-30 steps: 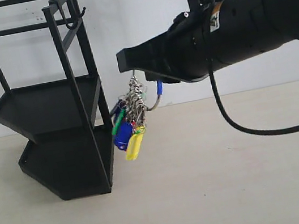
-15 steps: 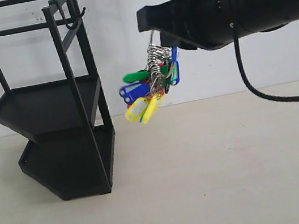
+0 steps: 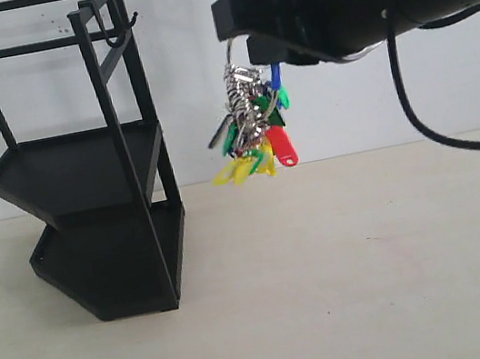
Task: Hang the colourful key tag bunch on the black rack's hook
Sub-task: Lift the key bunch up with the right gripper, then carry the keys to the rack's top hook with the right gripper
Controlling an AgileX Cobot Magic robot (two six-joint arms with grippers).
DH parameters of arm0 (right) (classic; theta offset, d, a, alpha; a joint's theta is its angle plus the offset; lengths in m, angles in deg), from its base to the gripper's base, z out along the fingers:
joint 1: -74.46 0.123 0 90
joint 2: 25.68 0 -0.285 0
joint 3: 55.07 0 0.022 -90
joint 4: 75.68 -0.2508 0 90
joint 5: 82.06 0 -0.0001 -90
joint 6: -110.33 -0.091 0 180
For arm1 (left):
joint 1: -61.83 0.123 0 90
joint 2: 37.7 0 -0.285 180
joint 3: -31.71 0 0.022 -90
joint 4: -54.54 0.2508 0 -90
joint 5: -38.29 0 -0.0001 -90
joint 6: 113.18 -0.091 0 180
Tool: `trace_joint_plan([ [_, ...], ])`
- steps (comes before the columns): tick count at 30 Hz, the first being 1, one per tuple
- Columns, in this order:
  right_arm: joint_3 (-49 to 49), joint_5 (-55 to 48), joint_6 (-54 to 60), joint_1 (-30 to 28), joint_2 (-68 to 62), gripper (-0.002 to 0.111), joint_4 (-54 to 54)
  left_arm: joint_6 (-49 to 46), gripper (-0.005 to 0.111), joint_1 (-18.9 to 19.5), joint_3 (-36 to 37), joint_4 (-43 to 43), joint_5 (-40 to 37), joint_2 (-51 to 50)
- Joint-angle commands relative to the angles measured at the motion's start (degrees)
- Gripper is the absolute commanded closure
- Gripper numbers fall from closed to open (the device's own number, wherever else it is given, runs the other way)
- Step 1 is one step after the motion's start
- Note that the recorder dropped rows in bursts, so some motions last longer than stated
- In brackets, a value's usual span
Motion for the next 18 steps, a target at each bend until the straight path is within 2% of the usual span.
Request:
trace_joint_plan([
  [1, -1.2, 4.75, -7.5, 1.24, 0.48, 0.108, -0.08, -0.06, 0.102, -0.07, -0.08, -0.2, 0.46, 0.12],
  [3, -1.19, 2.31, 4.41, 3.44, 0.21, 0.108, 1.45, -0.06, 0.102, -0.07, -0.08, -0.2, 0.46, 0.12],
  [4, -1.19, 1.8, 4.92, 3.37, 0.37, 0.108, 1.72, -0.06, 0.102, -0.07, -0.08, -0.2, 0.46, 0.12],
  [7, -1.91, 8.39, -11.01, 2.25, 0.71, 0.108, 0.72, -0.06, 0.102, -0.07, -0.08, -0.2, 0.46, 0.12],
  [8, -1.93, 8.98, -10.54, 2.92, 0.35, 0.108, 0.82, -0.06, 0.102, -0.07, -0.08, -0.2, 0.46, 0.12],
  [11, -0.88, 3.48, 2.55, 4.98, 0.26, 0.108, 1.36, -0.06, 0.102, -0.07, -0.08, -0.2, 0.46, 0.12],
  [15, -0.72, 7.27, -6.38, 2.9, 1.69, 0.108, 0.31, -0.06, 0.102, -0.07, -0.08, -0.2, 0.46, 0.12],
  [18, -0.5, 0.21, 3.98, 3.46, 1.28, 0.108, 0.54, -0.06, 0.102, -0.07, -0.08, -0.2, 0.46, 0.12],
])
